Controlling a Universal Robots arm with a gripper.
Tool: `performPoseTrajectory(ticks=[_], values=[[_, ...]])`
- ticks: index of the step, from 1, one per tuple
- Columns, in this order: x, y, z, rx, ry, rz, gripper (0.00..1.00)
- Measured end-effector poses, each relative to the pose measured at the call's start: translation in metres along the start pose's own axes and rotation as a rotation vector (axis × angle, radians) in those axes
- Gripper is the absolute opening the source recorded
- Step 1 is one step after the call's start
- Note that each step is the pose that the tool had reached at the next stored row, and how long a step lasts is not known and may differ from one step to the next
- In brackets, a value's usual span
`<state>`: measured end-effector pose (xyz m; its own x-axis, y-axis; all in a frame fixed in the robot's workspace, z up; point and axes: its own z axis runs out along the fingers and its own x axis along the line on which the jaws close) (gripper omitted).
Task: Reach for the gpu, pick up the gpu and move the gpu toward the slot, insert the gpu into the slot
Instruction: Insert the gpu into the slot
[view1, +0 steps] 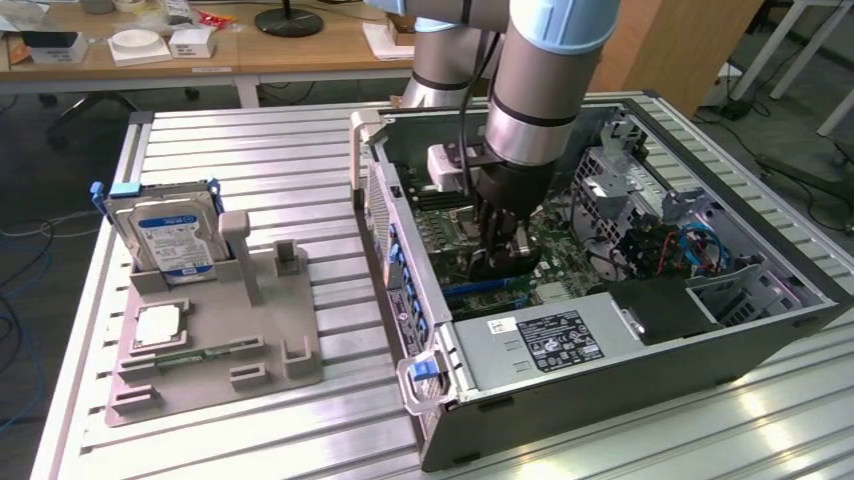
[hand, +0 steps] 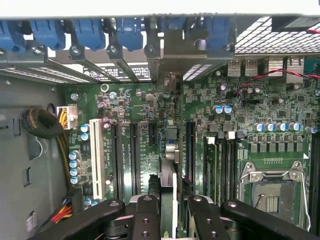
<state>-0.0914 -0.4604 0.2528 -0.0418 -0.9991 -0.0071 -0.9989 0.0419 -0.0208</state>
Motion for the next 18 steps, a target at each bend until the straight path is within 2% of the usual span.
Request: performPoseTrajectory(ticks=[10, 18], values=[[0.0001, 0.0011, 0.0053, 0.004, -0.0001, 0.0, 0.26], [0.0002, 0.0043, 0.0067, 0.0046, -0.0002, -0.001, 0.26]])
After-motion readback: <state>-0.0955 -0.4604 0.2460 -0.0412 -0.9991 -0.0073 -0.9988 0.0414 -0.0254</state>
